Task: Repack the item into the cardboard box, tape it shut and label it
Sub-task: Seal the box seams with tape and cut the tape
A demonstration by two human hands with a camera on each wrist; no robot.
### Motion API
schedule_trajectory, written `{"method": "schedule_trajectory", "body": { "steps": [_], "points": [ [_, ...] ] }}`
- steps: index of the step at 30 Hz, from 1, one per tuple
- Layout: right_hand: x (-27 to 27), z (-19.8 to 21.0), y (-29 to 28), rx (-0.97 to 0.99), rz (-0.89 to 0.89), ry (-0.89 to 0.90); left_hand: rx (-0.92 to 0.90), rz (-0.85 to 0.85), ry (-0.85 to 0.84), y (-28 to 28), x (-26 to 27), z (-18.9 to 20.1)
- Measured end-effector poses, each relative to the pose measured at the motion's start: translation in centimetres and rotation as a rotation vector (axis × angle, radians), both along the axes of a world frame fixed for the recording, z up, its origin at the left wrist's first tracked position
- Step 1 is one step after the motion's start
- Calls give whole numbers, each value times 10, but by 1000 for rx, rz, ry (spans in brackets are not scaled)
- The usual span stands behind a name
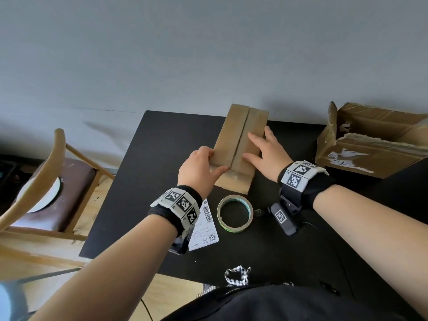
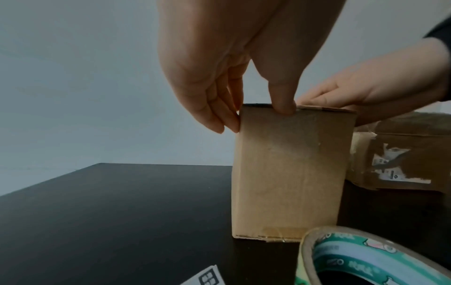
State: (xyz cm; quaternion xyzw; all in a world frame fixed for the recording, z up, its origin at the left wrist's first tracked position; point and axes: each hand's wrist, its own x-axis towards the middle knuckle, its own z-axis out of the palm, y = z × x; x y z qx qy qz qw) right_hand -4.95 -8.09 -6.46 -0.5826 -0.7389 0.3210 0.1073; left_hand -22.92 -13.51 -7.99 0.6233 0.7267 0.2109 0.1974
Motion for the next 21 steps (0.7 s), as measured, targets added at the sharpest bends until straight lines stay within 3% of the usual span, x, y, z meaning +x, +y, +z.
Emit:
{"method": "schedule_trajectory", "body": {
  "steps": [8, 11, 13, 15, 18, 21],
  "points": [
    [8, -4, 2, 60, -24, -5, 12, 1, -65, 8, 10, -3],
    [9, -8, -5, 69, -63, 35, -71, 24, -106, -1, 8, -11],
    [10, -8, -10, 72, -105, 62, -133, 24, -38, -14, 9, -19],
    [12, -10, -15, 69, -160, 80, -208, -117, 60, -28, 14, -26],
    [16, -17, -22, 32, -217, 79, -351, -477, 245, -45, 25, -38],
    [21, -25, -30, -42, -234, 42, -347, -632, 433, -50, 33, -49]
  ]
}}
